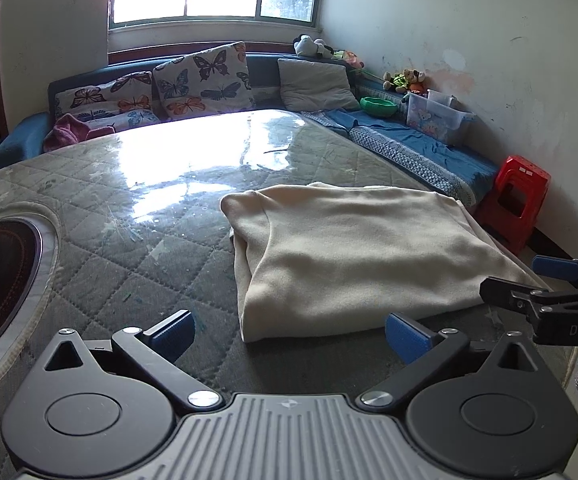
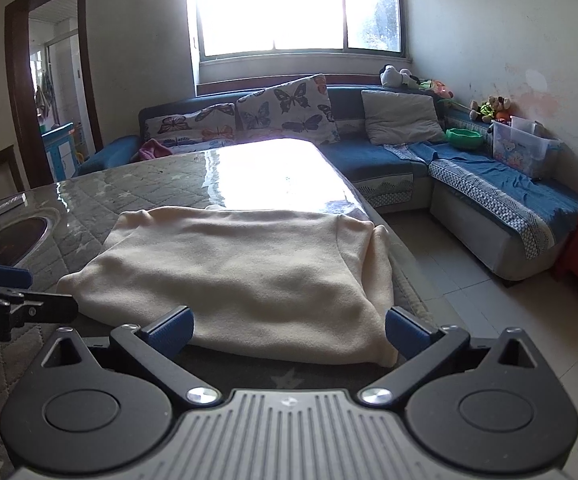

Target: Fold clothes

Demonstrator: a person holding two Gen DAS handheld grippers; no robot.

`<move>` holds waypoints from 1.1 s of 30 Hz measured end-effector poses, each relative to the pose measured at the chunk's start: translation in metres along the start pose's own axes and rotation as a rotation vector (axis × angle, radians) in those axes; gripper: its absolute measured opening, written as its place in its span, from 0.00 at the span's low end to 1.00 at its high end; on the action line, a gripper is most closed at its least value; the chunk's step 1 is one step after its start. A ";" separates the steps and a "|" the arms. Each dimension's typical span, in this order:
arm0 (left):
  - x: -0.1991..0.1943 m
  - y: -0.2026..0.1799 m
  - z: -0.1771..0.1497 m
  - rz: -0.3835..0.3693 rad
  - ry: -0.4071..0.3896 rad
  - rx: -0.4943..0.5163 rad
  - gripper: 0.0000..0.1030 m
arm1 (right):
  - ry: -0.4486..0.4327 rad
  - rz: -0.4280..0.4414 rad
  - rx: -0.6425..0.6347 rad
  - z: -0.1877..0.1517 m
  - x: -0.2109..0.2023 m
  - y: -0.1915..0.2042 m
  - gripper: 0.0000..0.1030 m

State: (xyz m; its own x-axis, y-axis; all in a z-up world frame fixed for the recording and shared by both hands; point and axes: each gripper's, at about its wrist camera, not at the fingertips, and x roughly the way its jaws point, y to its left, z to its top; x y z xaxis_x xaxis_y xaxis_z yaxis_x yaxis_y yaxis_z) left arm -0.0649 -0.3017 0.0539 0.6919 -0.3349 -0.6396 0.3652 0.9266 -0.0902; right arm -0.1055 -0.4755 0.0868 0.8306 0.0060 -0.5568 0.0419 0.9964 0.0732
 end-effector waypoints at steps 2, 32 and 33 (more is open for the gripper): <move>-0.002 0.000 -0.001 0.001 -0.001 0.002 1.00 | 0.000 -0.001 0.005 -0.001 -0.001 0.001 1.00; -0.020 0.003 -0.017 0.026 0.003 -0.032 1.00 | 0.055 -0.044 0.016 -0.010 -0.006 0.020 1.00; -0.020 0.003 -0.017 0.026 0.004 -0.033 1.00 | 0.055 -0.043 0.020 -0.010 -0.007 0.021 1.00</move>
State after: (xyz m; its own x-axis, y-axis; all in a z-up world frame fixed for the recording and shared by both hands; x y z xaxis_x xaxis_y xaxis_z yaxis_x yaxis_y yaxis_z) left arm -0.0885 -0.2897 0.0534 0.6985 -0.3101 -0.6449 0.3264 0.9401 -0.0985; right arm -0.1159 -0.4541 0.0836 0.7961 -0.0319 -0.6043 0.0885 0.9940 0.0641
